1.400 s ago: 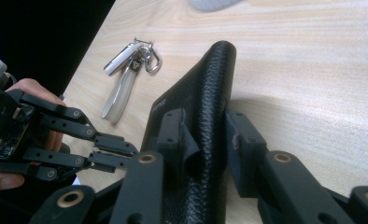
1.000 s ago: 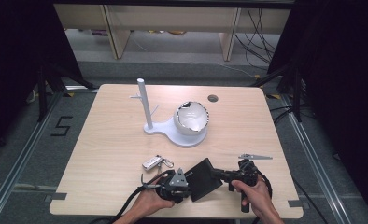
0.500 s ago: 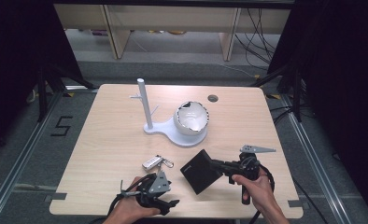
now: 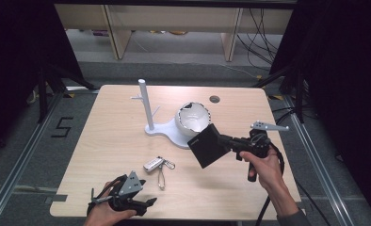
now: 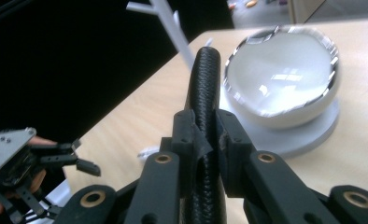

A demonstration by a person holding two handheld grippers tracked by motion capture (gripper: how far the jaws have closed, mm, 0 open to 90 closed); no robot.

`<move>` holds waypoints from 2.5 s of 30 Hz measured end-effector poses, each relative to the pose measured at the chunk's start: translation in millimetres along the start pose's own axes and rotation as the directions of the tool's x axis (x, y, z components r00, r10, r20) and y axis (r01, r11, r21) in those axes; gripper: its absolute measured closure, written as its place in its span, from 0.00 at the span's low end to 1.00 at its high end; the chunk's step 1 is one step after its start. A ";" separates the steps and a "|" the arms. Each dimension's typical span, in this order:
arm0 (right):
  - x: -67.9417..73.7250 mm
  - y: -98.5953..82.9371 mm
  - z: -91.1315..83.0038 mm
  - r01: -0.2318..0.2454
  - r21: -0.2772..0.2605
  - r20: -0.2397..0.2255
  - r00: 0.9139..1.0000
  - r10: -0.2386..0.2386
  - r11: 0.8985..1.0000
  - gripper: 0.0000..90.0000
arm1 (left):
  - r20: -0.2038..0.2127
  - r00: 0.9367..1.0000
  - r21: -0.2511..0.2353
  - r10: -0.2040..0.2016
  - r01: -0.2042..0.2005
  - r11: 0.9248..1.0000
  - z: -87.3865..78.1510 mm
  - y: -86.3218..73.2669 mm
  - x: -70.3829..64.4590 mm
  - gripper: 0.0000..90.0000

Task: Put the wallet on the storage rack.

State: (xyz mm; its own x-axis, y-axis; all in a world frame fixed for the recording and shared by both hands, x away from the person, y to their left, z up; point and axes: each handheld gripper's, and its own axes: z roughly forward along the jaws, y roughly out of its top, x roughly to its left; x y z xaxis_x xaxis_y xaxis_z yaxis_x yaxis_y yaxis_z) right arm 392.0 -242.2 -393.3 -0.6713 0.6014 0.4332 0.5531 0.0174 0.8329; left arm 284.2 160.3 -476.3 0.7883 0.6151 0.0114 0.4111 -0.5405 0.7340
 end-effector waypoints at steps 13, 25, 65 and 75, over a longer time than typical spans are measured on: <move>-26.8 48.2 8.3 -0.034 -0.052 0.084 0.996 0.039 0.998 0.88 | -0.066 0.992 -0.025 -0.103 0.102 0.994 -9.0 -18.6 29.5 0.31; -54.2 75.5 47.4 -0.086 -0.047 0.167 0.982 0.093 0.995 0.88 | -0.064 0.991 -0.017 -0.114 0.113 0.993 -6.2 -21.4 31.5 0.29; -80.4 60.2 92.8 -0.084 0.016 0.283 0.956 0.076 0.996 0.53 | -0.050 0.991 0.006 -0.127 0.127 0.992 1.2 -26.8 26.5 0.27; -37.2 29.5 54.7 0.036 0.048 0.231 0.972 -0.046 0.998 0.45 | -0.053 0.991 0.013 -0.122 0.123 0.992 -1.1 -30.4 29.2 0.27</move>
State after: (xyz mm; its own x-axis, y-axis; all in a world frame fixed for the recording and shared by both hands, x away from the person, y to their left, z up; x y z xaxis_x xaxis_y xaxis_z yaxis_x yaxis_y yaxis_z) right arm 460.3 -220.4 -403.7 -0.5641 0.7682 0.3027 0.5516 0.0778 0.8305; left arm 294.3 195.3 -497.6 0.7069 0.7061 -0.0423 0.5110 -0.4685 0.7207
